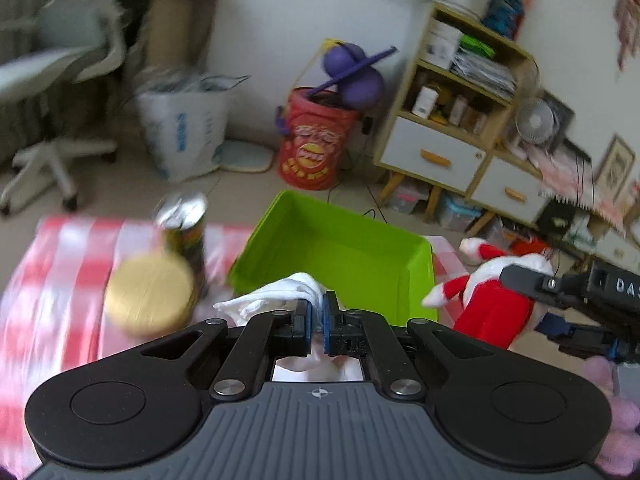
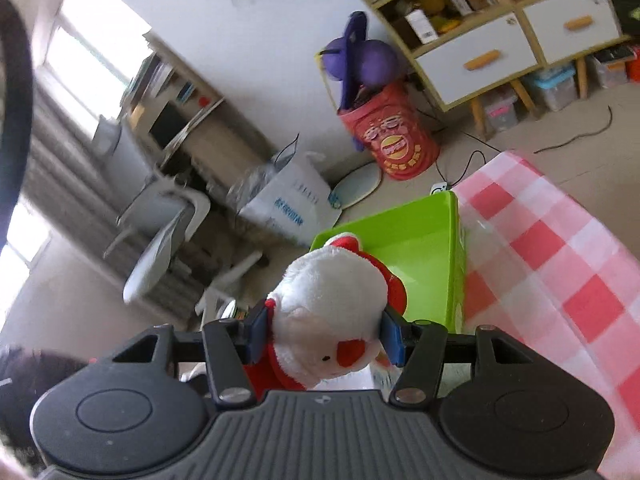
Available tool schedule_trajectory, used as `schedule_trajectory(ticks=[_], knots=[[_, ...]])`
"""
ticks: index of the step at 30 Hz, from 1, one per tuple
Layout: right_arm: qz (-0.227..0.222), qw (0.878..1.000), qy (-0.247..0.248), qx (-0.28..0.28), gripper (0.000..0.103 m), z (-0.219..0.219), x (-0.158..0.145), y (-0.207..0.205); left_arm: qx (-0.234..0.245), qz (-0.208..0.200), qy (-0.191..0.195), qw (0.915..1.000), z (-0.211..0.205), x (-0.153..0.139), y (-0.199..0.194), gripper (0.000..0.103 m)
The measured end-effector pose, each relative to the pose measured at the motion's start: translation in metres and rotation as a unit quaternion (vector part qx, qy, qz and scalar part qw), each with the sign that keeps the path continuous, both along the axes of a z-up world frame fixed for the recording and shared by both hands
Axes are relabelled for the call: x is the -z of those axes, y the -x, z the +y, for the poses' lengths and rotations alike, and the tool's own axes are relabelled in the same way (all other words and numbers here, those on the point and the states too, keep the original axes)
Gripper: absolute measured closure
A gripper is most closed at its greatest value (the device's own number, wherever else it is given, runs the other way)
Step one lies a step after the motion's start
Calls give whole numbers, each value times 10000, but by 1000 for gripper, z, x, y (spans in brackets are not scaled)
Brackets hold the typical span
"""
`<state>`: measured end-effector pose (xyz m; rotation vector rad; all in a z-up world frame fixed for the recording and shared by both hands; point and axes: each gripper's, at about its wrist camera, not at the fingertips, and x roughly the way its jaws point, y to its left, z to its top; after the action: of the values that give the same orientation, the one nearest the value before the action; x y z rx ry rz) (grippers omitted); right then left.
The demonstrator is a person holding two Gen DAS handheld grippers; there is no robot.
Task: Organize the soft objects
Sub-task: 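Lower the cloth and Santa plush into the green bin and open both grippers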
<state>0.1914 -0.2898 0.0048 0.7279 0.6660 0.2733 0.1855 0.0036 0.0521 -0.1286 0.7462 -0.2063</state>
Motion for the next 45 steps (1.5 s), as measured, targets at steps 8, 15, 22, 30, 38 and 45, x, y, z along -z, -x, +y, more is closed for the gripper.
schedule_trajectory(ticks=[8, 15, 22, 30, 38, 45], knots=[[57, 9986, -287, 431, 71, -10, 52, -48, 398, 64, -880, 9953, -38, 51, -87, 103], [-1, 9997, -127, 230, 70, -4, 68, -63, 579, 1012, -1986, 9731, -55, 115, -115, 103], [132, 9998, 141, 106, 70, 2, 80, -68, 611, 1553, -1944, 9666, -46, 113, -110, 103], [150, 9997, 151, 72, 69, 2, 81, -68, 632, 1979, -1635, 9644, -43, 109, -102, 103], [195, 9997, 47, 134, 57, 2, 76, -65, 644, 1352, -1216, 9812, -37, 97, -87, 86], [45, 9999, -36, 149, 48, -5, 53, -52, 508, 753, -979, 9910, -36, 70, -68, 61]])
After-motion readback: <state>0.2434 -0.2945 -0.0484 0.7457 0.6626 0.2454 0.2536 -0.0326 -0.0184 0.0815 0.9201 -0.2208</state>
